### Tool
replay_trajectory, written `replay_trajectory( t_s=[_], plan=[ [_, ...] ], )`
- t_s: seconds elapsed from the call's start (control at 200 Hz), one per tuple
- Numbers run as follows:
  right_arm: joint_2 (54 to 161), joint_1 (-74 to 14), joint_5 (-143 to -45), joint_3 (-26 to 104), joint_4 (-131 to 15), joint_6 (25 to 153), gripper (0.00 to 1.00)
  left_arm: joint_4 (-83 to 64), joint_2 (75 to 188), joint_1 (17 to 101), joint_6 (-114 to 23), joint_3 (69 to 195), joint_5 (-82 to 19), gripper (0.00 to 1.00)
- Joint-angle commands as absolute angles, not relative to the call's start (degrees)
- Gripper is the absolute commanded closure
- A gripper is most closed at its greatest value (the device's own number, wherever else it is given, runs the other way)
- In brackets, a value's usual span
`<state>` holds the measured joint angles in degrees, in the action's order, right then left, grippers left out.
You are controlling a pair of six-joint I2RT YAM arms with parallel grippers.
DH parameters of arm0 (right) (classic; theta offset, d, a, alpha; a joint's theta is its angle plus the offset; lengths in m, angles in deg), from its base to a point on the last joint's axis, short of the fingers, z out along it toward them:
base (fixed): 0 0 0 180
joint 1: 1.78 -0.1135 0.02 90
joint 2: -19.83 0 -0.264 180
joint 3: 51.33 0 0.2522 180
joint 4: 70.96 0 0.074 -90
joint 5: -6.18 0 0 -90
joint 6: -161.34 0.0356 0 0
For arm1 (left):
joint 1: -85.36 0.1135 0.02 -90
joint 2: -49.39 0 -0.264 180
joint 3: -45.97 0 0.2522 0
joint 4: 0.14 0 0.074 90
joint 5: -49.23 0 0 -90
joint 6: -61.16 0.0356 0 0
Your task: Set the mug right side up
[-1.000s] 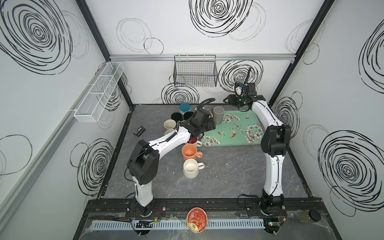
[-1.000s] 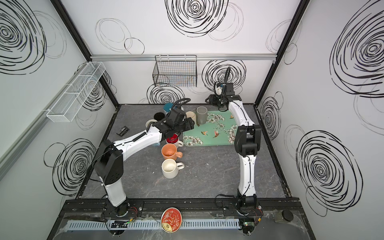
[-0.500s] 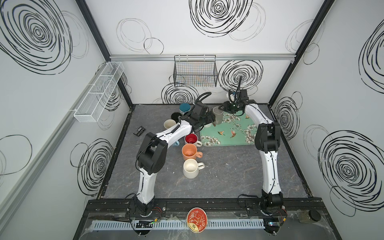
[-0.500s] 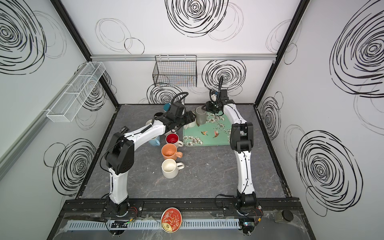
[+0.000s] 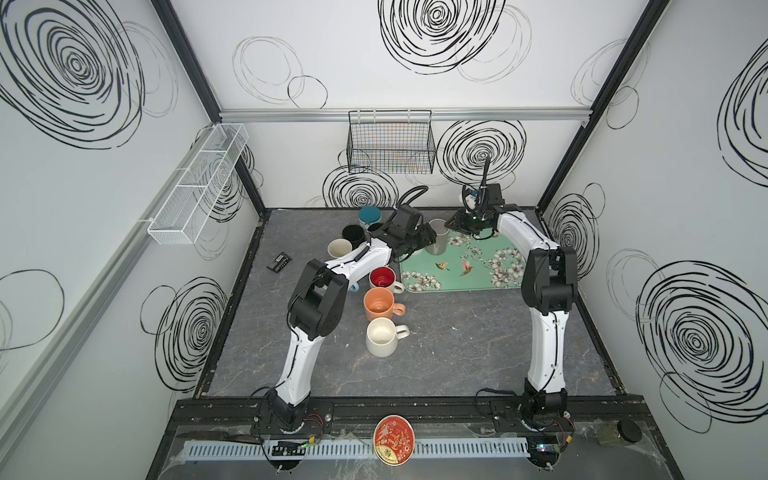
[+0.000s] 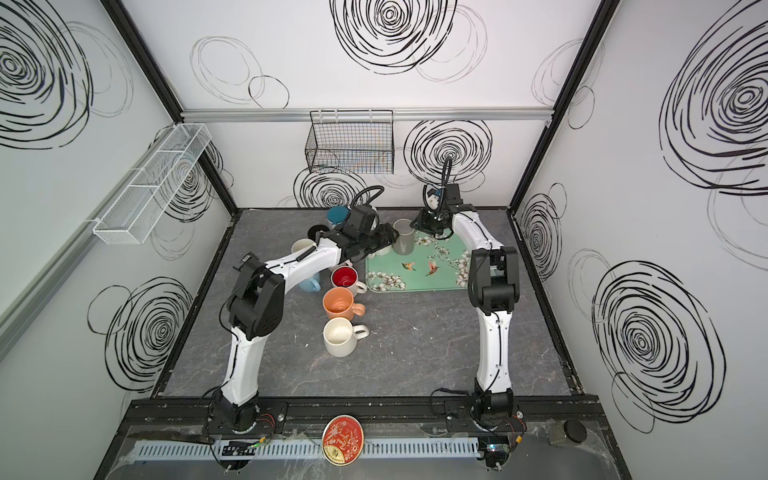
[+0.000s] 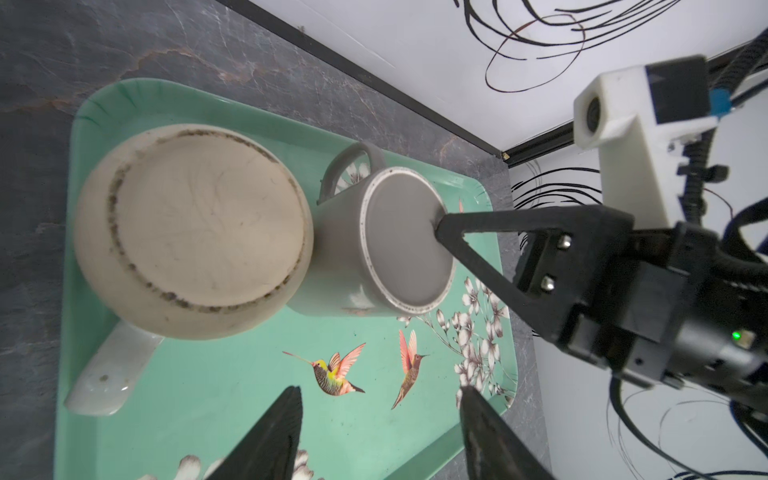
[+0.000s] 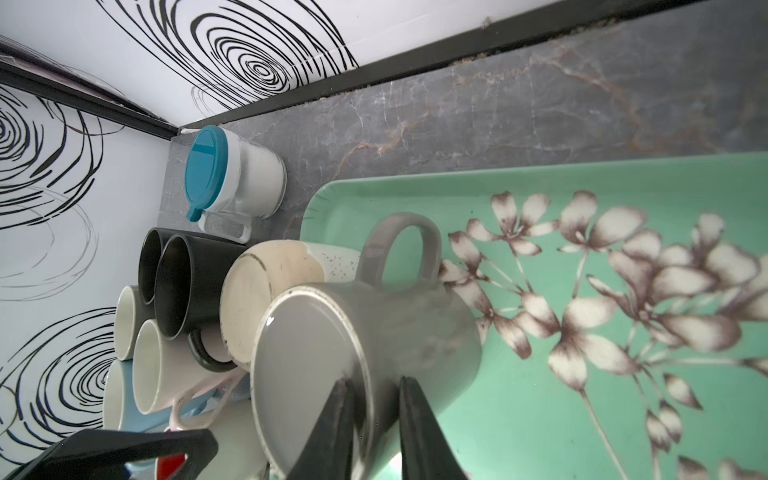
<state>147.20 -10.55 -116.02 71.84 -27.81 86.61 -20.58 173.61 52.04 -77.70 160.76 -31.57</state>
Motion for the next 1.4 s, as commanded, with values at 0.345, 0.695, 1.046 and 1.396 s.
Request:
replay_trajectory(
  t_s=[0.345,0.695,1.046,1.396],
  plan=[
    [133.6,-12.4,-123.5,61.0,-24.7,93.2,0.69,-18.1,175.5,50.9,-80.1,163.6,-29.9,0.47],
    [138.8,-9.0,-119.5,68.4,-27.0,92.7,0.64,-20.2,174.9,50.3,-79.5,163.1,-30.4,0.48],
    [161.7,-9.3,-120.2,97.2,-15.8,88.0,0.65,-20.8,174.4,50.1,-79.3,160.8,-30.0,0.48],
    [156.3,-10.9,-121.6,84.6,-13.5,83.0,0.68,-22.1,177.0,49.7,-78.4,163.1,-28.0,0.48]
  ],
)
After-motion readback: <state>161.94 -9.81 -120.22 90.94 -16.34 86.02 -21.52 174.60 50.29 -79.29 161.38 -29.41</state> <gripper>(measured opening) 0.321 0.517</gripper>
